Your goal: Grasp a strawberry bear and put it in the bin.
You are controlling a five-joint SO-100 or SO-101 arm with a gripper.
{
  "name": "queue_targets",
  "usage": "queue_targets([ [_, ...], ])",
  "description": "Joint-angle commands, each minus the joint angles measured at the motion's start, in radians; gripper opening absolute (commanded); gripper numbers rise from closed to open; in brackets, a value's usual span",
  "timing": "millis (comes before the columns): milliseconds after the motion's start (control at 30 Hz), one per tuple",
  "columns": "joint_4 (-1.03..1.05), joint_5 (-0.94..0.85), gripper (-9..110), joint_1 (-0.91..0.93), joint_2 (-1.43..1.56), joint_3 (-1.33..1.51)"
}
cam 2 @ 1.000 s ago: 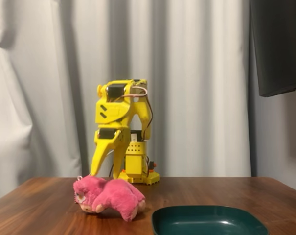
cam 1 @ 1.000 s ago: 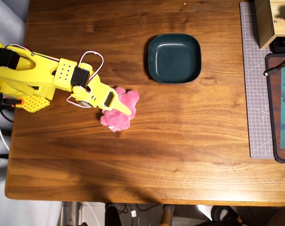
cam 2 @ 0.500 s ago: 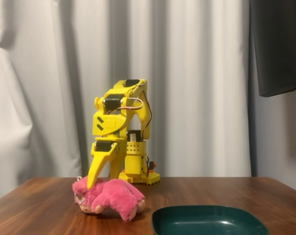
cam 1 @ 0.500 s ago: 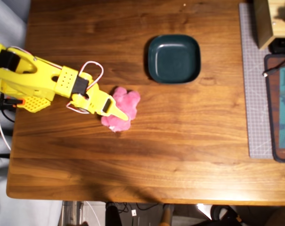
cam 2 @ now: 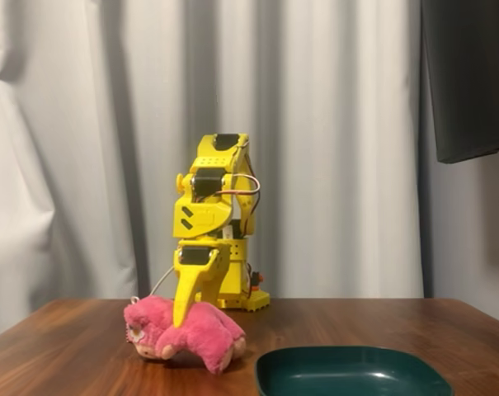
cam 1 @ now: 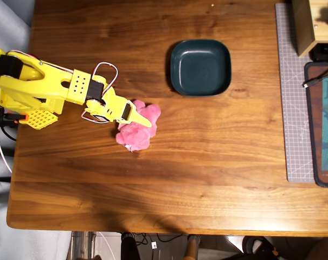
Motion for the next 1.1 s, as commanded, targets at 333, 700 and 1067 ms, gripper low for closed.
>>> queue_targets([
  [333,0.005,-0.009,8,-0.041,0.041,0.011],
  [700,0.015,-0.009,0,-0.038,0.089,-0.048],
  [1067,0.319,-0.009,0,0.308,0.502,-0.502],
])
